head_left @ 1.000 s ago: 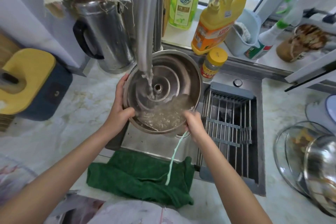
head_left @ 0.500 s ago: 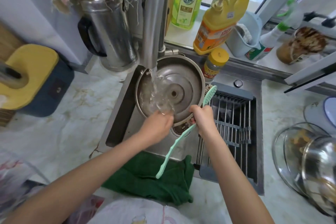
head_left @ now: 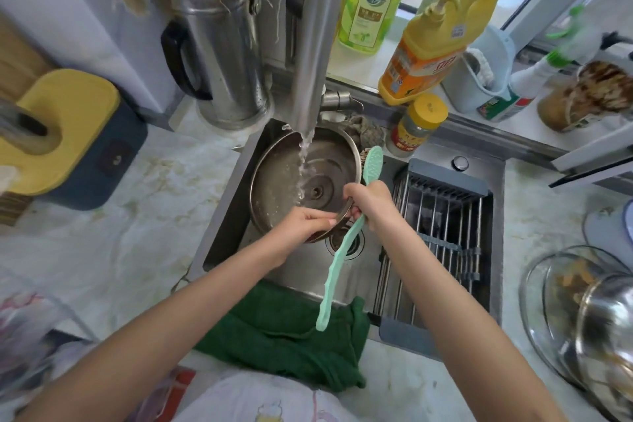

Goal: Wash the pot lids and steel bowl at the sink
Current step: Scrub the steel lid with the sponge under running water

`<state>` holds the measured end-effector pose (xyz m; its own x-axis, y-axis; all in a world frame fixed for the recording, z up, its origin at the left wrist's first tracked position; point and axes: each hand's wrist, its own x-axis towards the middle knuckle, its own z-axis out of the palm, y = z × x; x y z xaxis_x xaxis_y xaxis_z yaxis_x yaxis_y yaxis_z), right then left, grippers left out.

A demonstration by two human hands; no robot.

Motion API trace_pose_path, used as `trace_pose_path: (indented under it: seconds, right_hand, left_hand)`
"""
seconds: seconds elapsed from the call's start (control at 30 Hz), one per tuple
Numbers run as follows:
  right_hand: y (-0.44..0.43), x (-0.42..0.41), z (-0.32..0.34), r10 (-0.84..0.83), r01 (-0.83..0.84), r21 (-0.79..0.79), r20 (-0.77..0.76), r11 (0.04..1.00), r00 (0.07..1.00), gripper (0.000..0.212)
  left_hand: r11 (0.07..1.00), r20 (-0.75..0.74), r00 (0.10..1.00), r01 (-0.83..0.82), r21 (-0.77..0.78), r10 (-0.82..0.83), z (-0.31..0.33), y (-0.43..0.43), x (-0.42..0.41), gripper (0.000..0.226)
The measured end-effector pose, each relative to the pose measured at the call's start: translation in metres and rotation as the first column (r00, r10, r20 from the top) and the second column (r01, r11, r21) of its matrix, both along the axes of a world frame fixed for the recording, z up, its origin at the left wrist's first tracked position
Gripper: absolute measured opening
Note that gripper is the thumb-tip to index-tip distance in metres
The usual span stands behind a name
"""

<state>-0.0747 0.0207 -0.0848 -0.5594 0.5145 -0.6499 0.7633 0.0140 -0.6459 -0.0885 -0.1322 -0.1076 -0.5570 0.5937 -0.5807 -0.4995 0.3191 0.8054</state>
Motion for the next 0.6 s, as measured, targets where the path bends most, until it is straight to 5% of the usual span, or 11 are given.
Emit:
trace_pose_path:
  seconds: [0.37, 0.5, 0.6]
  right_hand:
    - [-0.017, -0.029, 0.004, 0.150, -0.157, 0.226, 0.050, 0.961, 0.987, 0.015]
    - [-0.021, -0.036, -0.006, 0.182, -0.196, 0.253, 0.080, 0.947, 0.980, 0.065]
    - [-0.022, -0.035, -0.006, 0.175, -0.196, 0.238, 0.105, 0.951, 0.979, 0.065]
  left_hand:
    - [0.968, 0.140, 0.958, -0.251, -0.009, 0.250, -0.004, 0.005, -0.007, 0.008]
    - [0.966, 0.200, 0.947, -0.259, 0.014, 0.252, -0.004, -0.001, -0.006, 0.016]
    - [0.980, 0.227, 0.955, -0.200, 0.016, 0.191, -0.008, -0.010, -0.010, 0.018]
